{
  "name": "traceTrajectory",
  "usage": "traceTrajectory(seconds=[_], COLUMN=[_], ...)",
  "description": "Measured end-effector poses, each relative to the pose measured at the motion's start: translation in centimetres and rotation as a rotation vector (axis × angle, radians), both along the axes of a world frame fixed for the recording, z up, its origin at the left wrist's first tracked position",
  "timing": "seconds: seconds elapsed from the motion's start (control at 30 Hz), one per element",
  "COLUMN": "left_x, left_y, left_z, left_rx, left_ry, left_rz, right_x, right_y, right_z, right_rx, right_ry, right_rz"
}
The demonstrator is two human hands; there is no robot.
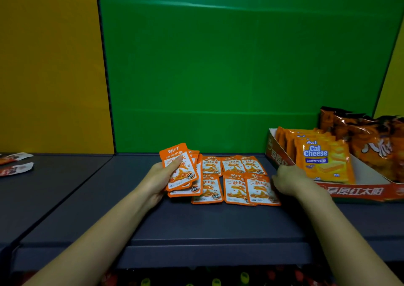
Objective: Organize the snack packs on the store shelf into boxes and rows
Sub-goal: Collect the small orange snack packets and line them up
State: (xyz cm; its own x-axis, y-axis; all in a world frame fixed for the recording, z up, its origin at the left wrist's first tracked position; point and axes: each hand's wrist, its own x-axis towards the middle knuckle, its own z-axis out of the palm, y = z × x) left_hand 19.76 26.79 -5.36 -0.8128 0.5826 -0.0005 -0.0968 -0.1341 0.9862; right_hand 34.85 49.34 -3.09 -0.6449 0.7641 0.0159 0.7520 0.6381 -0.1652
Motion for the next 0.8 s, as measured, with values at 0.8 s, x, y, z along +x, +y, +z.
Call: traceTrajectory(seconds=[0.8], left_x=[0.8], left_y=[0.0], left_z=[0.2], left_rx=[-0.043], left_ry=[0.167], left_rz=[0.054], right_x=[1.0], right_y=[-6.1], right_z=[-1.7], right_rx=[-0.206], right_ry=[0.666], right_rz=[0.284])
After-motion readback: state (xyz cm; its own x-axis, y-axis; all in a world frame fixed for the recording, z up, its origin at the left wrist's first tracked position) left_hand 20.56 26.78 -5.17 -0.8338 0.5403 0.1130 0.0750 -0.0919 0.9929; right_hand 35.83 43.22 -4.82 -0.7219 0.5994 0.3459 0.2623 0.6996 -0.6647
